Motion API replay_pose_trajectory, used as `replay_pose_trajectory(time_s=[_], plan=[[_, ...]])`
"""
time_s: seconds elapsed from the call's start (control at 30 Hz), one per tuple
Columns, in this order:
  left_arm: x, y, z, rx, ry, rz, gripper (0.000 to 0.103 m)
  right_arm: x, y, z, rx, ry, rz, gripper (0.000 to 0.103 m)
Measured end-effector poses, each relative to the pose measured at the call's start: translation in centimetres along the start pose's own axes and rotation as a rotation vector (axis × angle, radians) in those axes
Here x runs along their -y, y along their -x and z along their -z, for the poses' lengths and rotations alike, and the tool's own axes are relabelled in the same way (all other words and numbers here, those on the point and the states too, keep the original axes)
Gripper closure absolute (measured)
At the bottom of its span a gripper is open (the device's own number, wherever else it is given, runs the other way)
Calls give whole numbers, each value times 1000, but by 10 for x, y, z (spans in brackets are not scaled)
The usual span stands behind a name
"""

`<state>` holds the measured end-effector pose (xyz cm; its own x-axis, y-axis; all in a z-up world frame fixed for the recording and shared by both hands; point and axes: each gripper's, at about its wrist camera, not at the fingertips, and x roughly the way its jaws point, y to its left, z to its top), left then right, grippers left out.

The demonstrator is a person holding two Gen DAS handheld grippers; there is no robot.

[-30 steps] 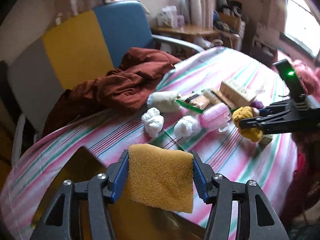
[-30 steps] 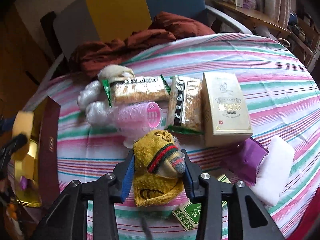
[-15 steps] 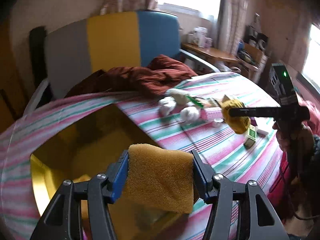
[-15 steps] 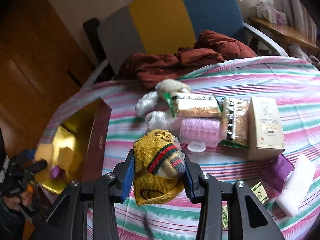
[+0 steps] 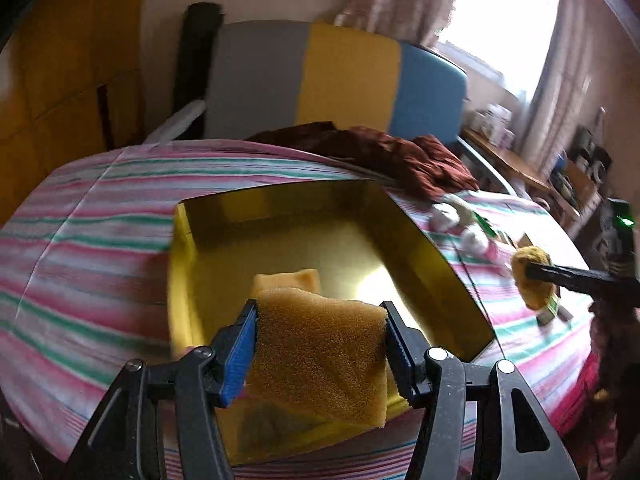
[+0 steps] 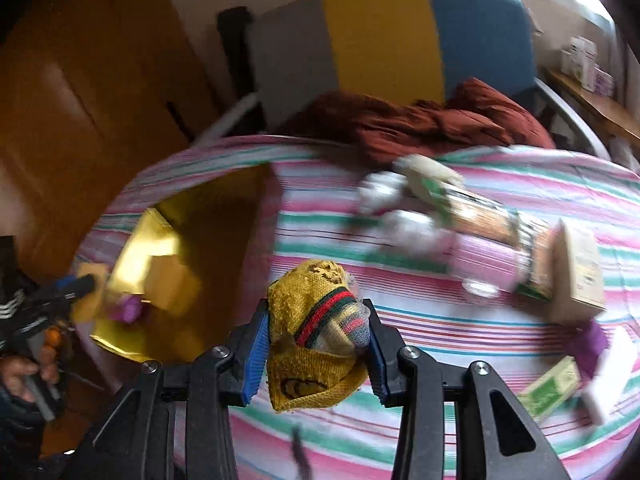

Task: Organize objects
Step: 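Carry sponge and hat into the gold tray and open both tools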

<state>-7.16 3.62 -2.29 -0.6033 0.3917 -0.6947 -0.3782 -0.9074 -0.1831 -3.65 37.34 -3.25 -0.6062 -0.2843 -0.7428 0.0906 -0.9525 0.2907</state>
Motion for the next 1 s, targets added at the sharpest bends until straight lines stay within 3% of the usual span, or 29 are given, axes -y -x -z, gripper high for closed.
replay_pose_trajectory(time_s=[0.23, 0.33, 0.4, 0.43, 0.53, 0.63, 1.0], plan=[[-22, -7, -18, 23, 29, -51, 43, -86, -34, -12, -32, 87, -98, 61], [-27, -14, -32, 41, 28, -81, 42, -108, -55, -12, -70, 83, -110, 57], [-30, -18, -40, 57, 20, -109, 41, -119, -68, -10, -95, 68, -115, 49], [-31, -20, -46, 65, 13, -119, 40, -123, -73, -9, -108, 63, -123, 48], [-35, -23, -56, 96, 14, -160, 22, -135, -83, -4, -130, 64, -133, 33], [-37, -23, -59, 116, 20, -181, 8, -144, -86, 0, -139, 78, -144, 31], [-23, -2, -27, 121, 7, -210, 7, -152, -69, 15, -90, 119, -58, 31]])
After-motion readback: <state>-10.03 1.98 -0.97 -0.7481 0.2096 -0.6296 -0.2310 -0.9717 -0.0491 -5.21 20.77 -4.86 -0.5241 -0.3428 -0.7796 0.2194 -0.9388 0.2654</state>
